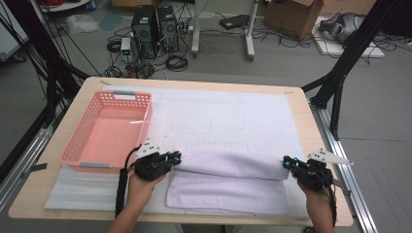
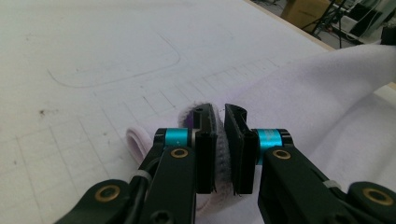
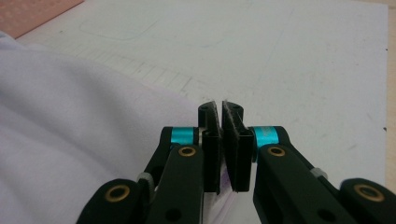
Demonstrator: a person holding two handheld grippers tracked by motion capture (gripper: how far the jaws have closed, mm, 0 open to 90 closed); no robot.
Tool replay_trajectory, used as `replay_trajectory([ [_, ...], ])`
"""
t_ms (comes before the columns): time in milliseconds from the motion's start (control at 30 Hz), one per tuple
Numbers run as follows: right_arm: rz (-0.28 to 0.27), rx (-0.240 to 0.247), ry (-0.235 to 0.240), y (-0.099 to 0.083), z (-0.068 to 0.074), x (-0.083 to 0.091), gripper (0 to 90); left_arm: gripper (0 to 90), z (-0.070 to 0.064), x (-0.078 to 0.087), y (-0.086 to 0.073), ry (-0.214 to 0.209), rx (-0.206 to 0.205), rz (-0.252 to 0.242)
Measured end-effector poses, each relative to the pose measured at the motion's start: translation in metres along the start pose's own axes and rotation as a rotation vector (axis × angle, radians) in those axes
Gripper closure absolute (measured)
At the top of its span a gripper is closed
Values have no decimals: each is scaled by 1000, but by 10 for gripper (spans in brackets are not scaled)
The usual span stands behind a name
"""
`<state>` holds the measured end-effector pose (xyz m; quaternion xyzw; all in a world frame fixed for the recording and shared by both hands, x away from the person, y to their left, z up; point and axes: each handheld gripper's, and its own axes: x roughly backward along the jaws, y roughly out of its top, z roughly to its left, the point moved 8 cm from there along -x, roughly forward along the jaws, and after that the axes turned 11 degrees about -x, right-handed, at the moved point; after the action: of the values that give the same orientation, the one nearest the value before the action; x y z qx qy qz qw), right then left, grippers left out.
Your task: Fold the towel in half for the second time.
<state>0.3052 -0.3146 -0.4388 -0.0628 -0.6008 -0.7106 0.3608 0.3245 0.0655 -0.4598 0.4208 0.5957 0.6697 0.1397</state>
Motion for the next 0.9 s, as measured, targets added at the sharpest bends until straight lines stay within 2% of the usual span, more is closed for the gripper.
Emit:
replay_trajectory([
  [100, -6, 13, 2, -11, 6, 9, 858, 809, -8, 7, -9, -2, -28, -4],
  [200, -4, 22, -3, -23, 9, 15, 858, 780, -12, 13, -19, -6, -29, 5],
  [267, 6, 17, -11, -30, 8, 18, 858, 730, -13, 16, -24, -3, -13, 13],
  [333, 19, 24, -23, -34, 6, 19, 850, 621, -11, 19, -28, -2, 4, 26],
  [367, 23, 21, -24, -36, 5, 20, 815, 571, -10, 20, -28, -3, 8, 33],
  [400, 21, 9, -32, -37, 5, 22, 718, 539, -8, 22, -27, 4, 6, 28],
  [433, 6, 2, -44, -35, 4, 23, 660, 508, -7, 23, -26, 15, 9, 17],
  [533, -13, -55, -17, -26, 5, 26, 552, 461, -1, 20, -20, 12, 28, 18],
  [567, -10, -52, -16, -23, 7, 25, 534, 450, 0, 18, -17, 9, 28, 21],
  [600, 4, -35, -20, -22, 8, 23, 520, 451, 1, 15, -15, 5, 26, 25],
  [700, 64, 3, -25, -24, 13, 10, 502, 470, 3, 3, -14, -21, 61, 51],
  [767, 87, 26, -40, -26, 13, 4, 507, 533, 4, -5, -18, -39, 74, 84],
  [833, 103, 27, -49, -29, 11, 0, 628, 738, 2, -8, -22, -43, 70, 98],
  [867, 111, 30, -56, -31, 9, 0, 723, 817, 1, -8, -23, -37, 63, 95],
  [900, 117, 25, -52, -33, 8, 1, 824, 842, 0, -6, -23, -37, 63, 86],
])
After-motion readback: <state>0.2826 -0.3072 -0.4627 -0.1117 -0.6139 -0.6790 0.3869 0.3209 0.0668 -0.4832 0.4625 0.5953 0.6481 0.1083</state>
